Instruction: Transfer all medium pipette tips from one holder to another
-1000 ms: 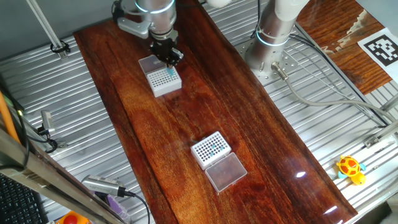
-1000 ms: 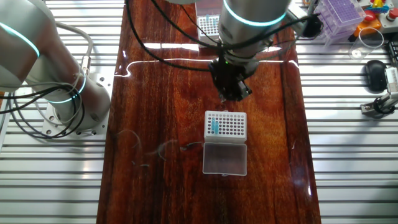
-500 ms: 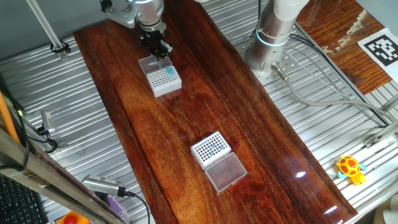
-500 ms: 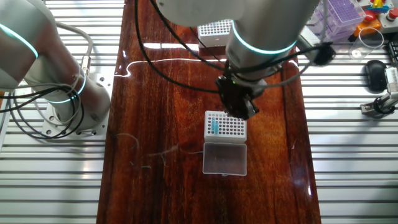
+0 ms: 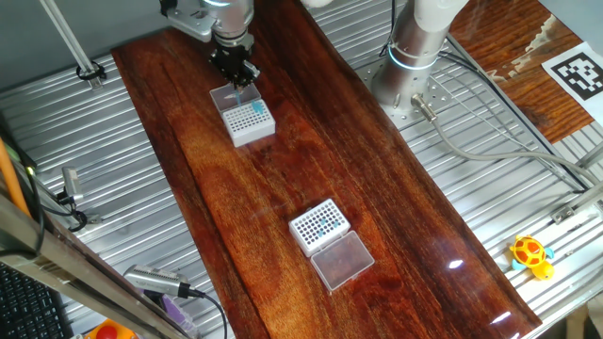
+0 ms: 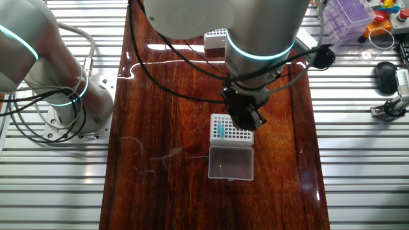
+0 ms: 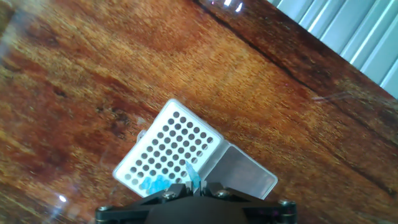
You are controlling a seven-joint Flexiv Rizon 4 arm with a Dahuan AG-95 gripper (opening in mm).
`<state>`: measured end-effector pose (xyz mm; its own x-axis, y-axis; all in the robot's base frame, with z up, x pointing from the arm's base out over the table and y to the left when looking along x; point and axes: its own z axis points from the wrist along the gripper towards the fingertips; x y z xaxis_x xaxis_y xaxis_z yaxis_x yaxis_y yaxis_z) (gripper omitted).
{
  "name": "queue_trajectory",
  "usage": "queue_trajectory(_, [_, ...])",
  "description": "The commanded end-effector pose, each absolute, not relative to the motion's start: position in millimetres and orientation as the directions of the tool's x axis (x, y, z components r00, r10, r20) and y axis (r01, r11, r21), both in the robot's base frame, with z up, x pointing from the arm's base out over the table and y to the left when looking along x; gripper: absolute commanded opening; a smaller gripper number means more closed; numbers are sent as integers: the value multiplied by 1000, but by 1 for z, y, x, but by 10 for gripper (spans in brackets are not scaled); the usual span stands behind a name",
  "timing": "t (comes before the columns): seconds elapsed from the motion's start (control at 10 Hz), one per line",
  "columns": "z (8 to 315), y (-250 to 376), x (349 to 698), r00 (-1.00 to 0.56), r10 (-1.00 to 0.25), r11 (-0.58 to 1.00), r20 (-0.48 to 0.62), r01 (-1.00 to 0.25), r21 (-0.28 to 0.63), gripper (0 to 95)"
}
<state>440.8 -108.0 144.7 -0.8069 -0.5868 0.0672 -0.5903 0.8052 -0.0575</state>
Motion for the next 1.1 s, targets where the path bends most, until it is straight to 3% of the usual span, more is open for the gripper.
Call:
queue_trajectory(0.1, [142,-111,434,-803,-589,801,88,-595,-67,0])
queue_trajectory(1.1, [132,-117,417,-793,-602,791,94,-608,-70,0])
